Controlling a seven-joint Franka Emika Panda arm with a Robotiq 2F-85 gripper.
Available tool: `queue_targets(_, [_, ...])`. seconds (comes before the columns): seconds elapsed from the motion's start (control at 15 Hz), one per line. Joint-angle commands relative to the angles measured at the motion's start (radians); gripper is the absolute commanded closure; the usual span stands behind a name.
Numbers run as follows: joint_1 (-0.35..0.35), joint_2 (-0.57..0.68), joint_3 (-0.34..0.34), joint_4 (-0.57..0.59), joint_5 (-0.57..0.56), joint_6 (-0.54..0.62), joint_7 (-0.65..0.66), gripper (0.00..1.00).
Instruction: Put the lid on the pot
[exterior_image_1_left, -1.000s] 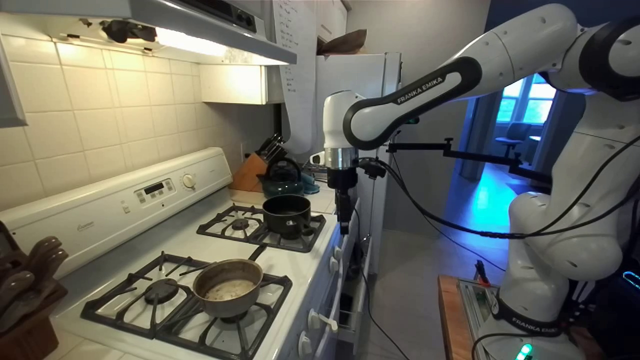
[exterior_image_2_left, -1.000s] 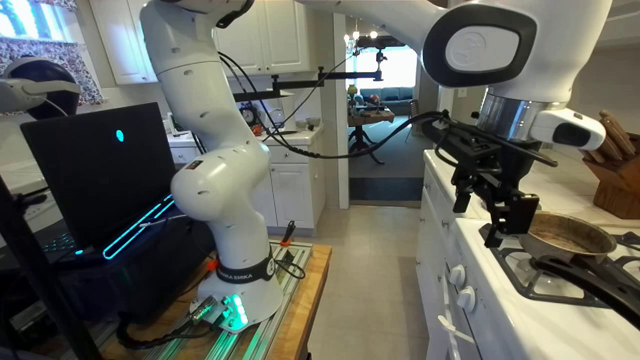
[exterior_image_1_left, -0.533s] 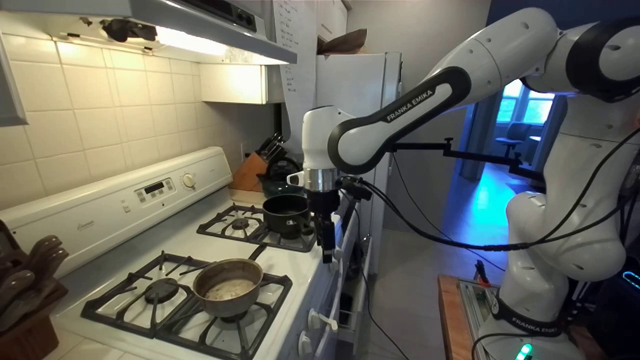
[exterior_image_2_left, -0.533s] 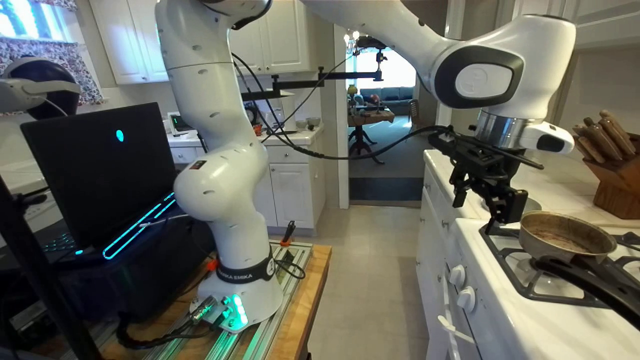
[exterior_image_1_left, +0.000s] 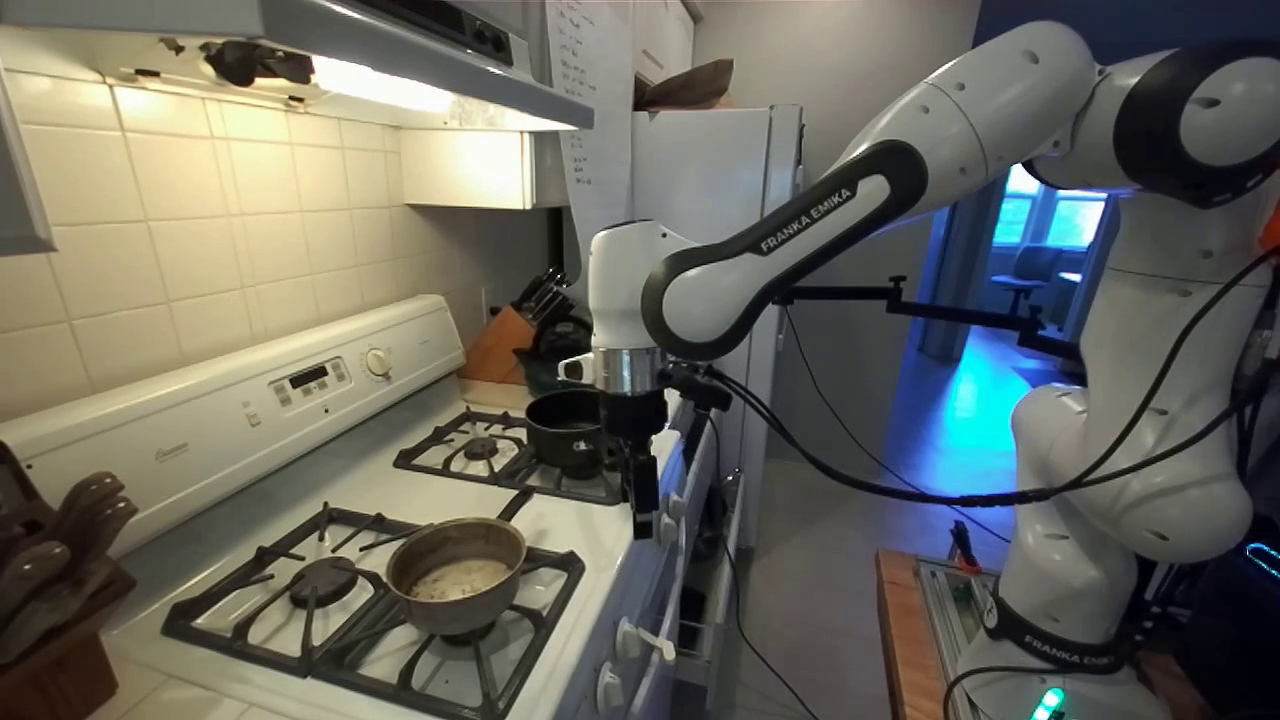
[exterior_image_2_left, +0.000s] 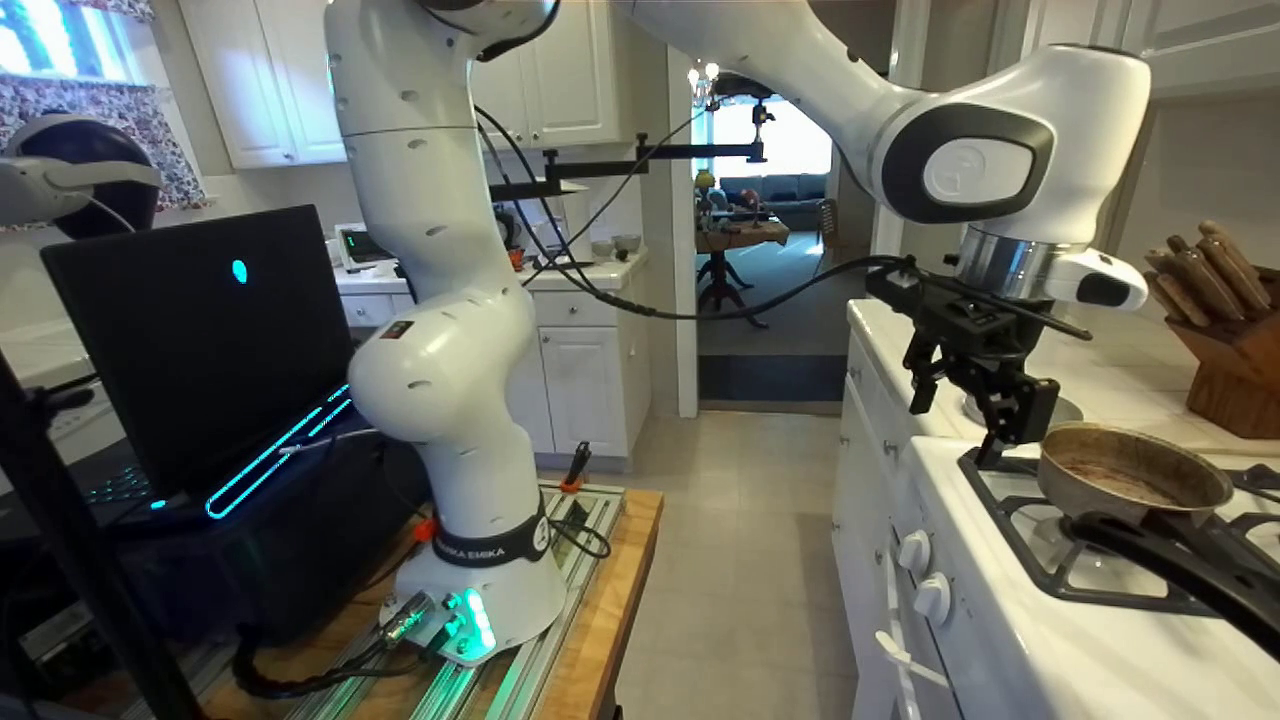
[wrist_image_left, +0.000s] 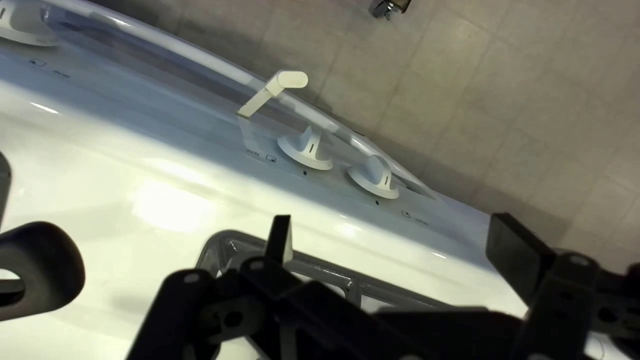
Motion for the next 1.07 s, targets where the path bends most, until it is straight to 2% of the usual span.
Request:
queue_targets(0.0, [-0.008,0.000,0.009,0.002,0.000,-0.003,0.000,0.00])
queue_targets(0.13, [-0.008,0.000,0.009,0.002,0.000,-0.003,0.000,0.00])
queue_targets(0.4, [0.000,0.047,0.022,0.054,-0.031,0.078,0.067,0.00])
queue_targets(0.67, [0.025,0.112,0.066,0.132,-0.041,0.139,0.025,0.00])
queue_targets(1.0, [0.059,0.226,0.121,0.242,-0.085,0.167,0.033,0.00])
